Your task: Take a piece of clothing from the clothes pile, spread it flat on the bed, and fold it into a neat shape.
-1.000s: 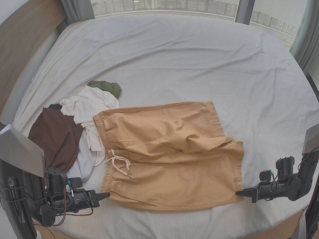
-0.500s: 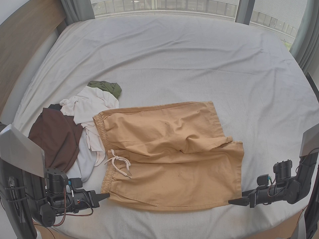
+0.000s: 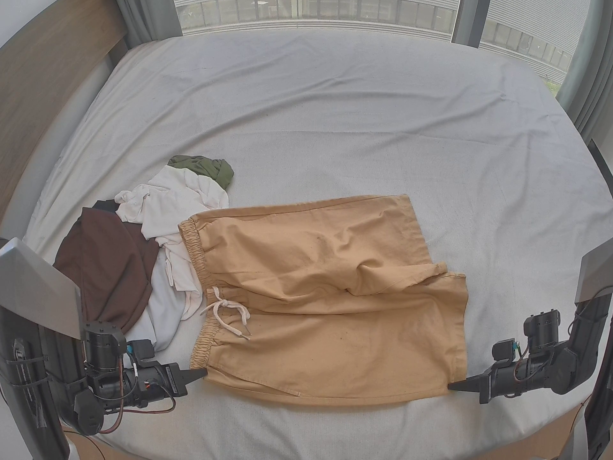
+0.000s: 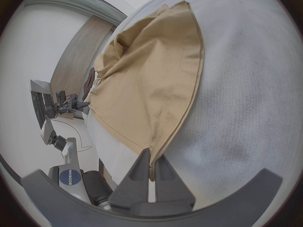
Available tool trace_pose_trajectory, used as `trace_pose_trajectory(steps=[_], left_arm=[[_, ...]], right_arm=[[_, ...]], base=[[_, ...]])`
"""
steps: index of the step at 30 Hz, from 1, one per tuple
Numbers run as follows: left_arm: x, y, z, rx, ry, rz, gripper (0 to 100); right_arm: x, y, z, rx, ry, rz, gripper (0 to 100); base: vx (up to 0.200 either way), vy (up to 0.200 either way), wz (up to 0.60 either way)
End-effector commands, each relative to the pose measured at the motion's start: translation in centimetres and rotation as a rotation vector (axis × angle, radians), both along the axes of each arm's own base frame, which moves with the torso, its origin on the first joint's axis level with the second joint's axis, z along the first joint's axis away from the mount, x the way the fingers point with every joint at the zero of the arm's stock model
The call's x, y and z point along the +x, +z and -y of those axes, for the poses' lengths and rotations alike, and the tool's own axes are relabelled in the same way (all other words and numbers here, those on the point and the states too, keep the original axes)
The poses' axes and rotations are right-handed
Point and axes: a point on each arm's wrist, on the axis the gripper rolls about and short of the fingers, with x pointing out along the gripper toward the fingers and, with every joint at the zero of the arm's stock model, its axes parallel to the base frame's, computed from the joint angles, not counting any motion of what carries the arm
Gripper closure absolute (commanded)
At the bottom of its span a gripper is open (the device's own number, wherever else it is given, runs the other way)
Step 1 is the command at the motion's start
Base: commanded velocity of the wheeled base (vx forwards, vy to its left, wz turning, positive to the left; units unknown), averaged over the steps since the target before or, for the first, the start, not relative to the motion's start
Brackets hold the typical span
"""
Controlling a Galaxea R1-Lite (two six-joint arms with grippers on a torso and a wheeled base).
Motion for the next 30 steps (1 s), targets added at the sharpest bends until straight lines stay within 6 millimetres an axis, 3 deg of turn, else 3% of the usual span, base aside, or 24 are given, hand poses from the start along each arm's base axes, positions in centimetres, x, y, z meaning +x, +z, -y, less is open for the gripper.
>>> trace_pose_trajectory(steps=[1,11,25,30], left_arm=[[-0.3,0.5,-0.9,-0.005,0.035,0.003,100],[-1.5,-0.4,-1.7,0.047,-0.036,-0.103,100],[-2.9,1.9,-1.6,-0.013,-0.112,-0.093,100],[-3.0,3.3,-2.0,-0.043,-0.122,-0.02,100]], right_arm=[[-0.5,1.0,-0.2,0.001,0.011,0.028,100],[-1.1,1.0,-0.5,-0.004,0.026,-0.022,100],[-1.9,1.1,-1.0,-0.009,0.061,-0.023,100],[-1.7,2.7,-1.4,-0.003,0.078,0.064,100]], base=[[0.0,0.0,0.0],[0.0,0.0,0.0],[0.0,0.0,0.0],[0.0,0.0,0.0]])
